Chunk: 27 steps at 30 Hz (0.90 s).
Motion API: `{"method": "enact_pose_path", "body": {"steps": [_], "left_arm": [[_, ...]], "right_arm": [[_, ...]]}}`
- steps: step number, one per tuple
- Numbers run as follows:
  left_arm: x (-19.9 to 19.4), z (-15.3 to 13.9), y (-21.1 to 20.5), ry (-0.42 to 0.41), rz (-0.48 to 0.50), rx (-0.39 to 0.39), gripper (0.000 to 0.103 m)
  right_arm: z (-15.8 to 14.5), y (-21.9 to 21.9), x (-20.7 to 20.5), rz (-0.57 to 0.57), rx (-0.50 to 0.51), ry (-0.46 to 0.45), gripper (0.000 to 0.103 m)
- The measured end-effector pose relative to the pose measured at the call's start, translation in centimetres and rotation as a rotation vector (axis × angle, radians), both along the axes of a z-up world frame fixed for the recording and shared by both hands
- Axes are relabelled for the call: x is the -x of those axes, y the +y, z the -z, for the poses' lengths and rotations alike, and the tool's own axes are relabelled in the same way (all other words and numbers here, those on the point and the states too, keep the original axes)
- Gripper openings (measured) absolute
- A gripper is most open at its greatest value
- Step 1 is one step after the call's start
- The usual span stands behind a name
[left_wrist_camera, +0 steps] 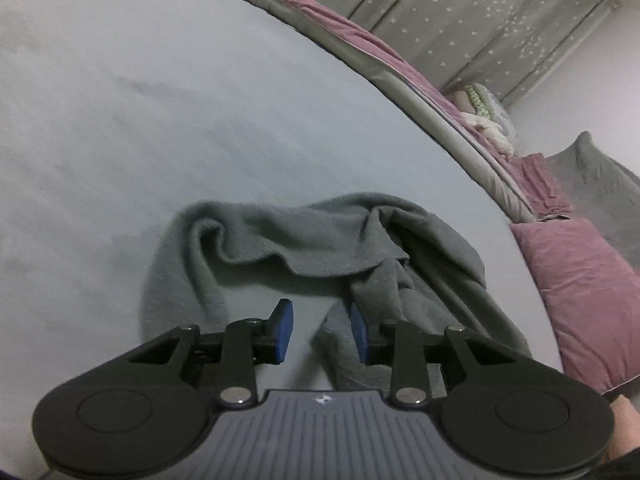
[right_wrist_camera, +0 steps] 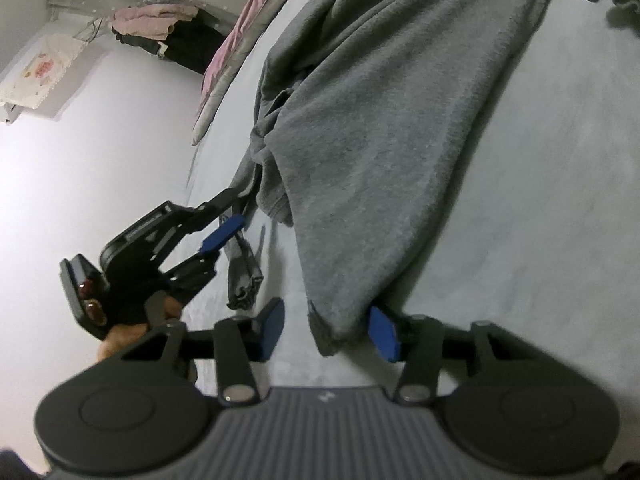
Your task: Fold clothes
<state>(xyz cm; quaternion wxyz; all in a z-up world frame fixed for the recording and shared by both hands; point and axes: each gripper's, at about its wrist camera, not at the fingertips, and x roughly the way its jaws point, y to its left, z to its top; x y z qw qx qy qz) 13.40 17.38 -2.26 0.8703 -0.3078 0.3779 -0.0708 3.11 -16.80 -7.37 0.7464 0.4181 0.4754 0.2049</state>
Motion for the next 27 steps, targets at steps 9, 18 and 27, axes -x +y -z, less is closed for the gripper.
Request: {"method": "enact_pose_path", "body": {"steps": [9, 18, 27], "left_arm": [[-0.3, 2.5, -0.6, 0.011, -0.002, 0.122, 0.03], [-0.1, 2.6, -1.3, 0.002, 0.028, 0.11, 0.011], [1.5, 0.8, -1.3, 0.001, 0.042, 0.044, 0.006]], "right_arm": [[0.4, -0.1, -0.2, 0.002, -0.015, 0.0, 0.039], [0.3, -0.2, 0.0, 0.004, -0.013, -0.008, 0.014], [-2.9, -1.8, 1.1, 0.042, 0.065, -0.128, 0.008]]}}
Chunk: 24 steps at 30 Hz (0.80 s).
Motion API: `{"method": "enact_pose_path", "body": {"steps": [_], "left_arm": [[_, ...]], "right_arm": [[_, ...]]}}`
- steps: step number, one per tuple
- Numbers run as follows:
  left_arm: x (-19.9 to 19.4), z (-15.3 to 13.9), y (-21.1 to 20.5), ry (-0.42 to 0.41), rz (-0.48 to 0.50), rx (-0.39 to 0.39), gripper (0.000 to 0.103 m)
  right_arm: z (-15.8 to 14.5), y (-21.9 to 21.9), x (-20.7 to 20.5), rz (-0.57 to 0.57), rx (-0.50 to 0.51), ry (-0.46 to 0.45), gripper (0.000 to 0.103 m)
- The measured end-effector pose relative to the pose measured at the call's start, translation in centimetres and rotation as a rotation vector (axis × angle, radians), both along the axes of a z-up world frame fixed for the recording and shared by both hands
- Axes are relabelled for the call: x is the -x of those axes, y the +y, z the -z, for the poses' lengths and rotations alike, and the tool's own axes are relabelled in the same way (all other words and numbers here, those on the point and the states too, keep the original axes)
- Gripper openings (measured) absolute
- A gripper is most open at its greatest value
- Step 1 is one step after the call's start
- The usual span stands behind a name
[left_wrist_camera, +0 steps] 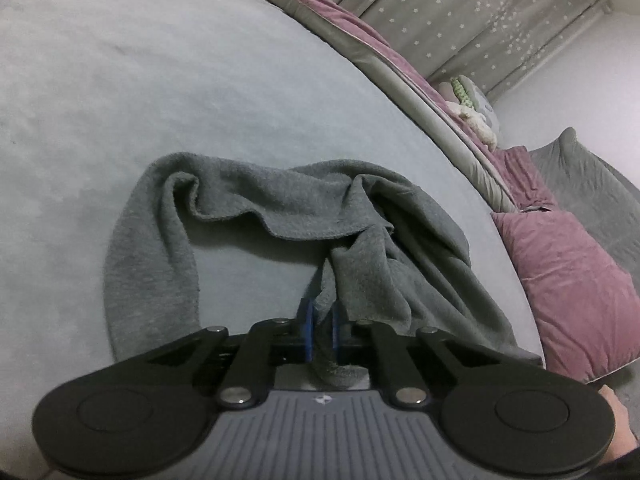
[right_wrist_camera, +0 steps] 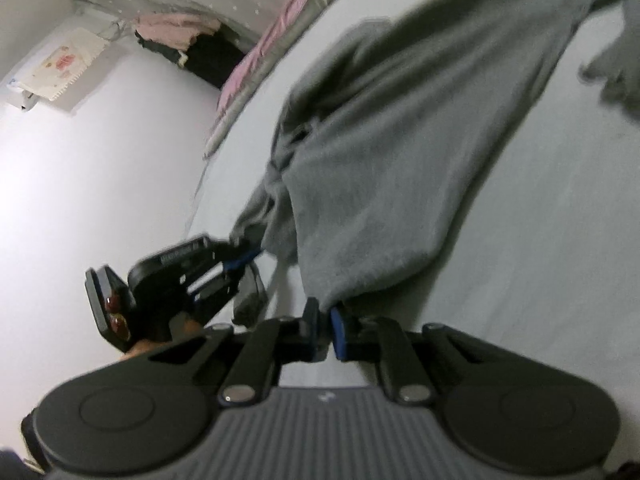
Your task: Fold clothes
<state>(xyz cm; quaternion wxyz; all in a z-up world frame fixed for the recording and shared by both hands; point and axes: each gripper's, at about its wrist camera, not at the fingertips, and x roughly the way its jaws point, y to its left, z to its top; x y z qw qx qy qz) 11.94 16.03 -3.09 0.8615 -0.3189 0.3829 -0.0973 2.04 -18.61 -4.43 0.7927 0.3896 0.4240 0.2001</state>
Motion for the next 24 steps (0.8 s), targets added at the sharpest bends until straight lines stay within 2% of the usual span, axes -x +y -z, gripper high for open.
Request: {"method": "enact_pose_path", "body": {"steps": [6, 12, 15, 18, 24], "left_arm": [[1.4, -1.1, 0.1, 0.028, 0.009, -0.02, 0.006], [2.9, -2.5, 0.2, 0.038, 0.008, -0.08, 0.006], [4.0, -3.4, 0.0, 0.015, 0.015, -0.08, 0.006], [5.8, -4.4, 0.2, 0.024, 0.015, -0.047, 0.006], [9.1, -7.1, 0.7, 0.026, 0.036, -0.033, 0.005]], "right_arm": [[-1.8, -3.1, 1.3, 0.105, 0.043, -0.049, 0.007], [-3.2, -5.9, 2.5, 0.201, 0.081, -0.081, 0.007], [-3.8, -7.1, 3.4, 0.244, 0.093, -0.101, 0.007], [-4.3, -8.4, 4.5, 0.281, 0.094, -0.105, 0.007], [-5.9, -9.9, 7.3, 0.32, 0.09, -0.08, 0.007]]}}
